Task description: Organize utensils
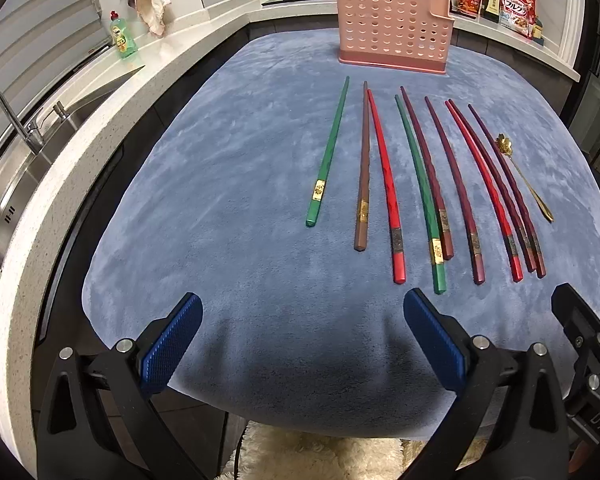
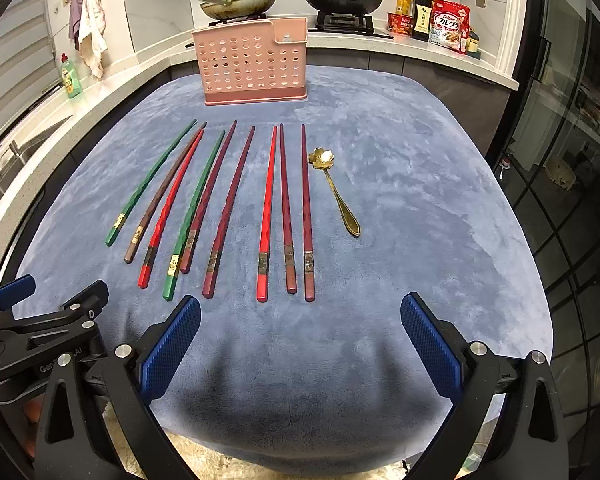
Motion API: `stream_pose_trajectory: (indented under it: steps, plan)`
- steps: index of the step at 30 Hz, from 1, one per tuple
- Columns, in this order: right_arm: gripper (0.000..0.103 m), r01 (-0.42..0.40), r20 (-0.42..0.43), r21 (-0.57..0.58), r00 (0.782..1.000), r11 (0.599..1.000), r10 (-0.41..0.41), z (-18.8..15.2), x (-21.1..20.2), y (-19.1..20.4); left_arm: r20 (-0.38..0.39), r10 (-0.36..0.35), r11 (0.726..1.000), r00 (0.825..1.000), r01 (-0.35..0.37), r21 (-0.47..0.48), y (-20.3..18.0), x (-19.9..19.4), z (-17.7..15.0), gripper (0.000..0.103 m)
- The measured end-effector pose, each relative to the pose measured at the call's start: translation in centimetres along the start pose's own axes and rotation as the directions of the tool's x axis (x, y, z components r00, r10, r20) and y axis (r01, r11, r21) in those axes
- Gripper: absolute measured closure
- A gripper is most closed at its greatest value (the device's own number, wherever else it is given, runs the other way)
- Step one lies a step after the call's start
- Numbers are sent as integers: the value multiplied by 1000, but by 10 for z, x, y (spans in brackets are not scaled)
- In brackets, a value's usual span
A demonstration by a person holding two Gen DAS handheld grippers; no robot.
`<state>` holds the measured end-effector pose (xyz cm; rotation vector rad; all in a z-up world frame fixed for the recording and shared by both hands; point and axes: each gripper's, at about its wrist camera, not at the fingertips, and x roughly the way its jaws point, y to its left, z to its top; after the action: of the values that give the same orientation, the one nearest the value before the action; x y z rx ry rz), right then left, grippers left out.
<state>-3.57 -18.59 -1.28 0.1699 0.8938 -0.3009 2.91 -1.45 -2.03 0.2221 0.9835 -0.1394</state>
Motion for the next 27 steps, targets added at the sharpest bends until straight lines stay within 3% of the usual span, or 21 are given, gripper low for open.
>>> stream_pose_trajectory:
  steps: [20,27]
  plan:
    - [7,-1,1,0,1000,1000,1,1,0,0,-10,1,1000,1000,-1,-6,3,4,2,7]
    - [7,5,4,10,1000,1000,-5,6,2,-5,-20,-28,998,999,27,-48,13,12,7,7]
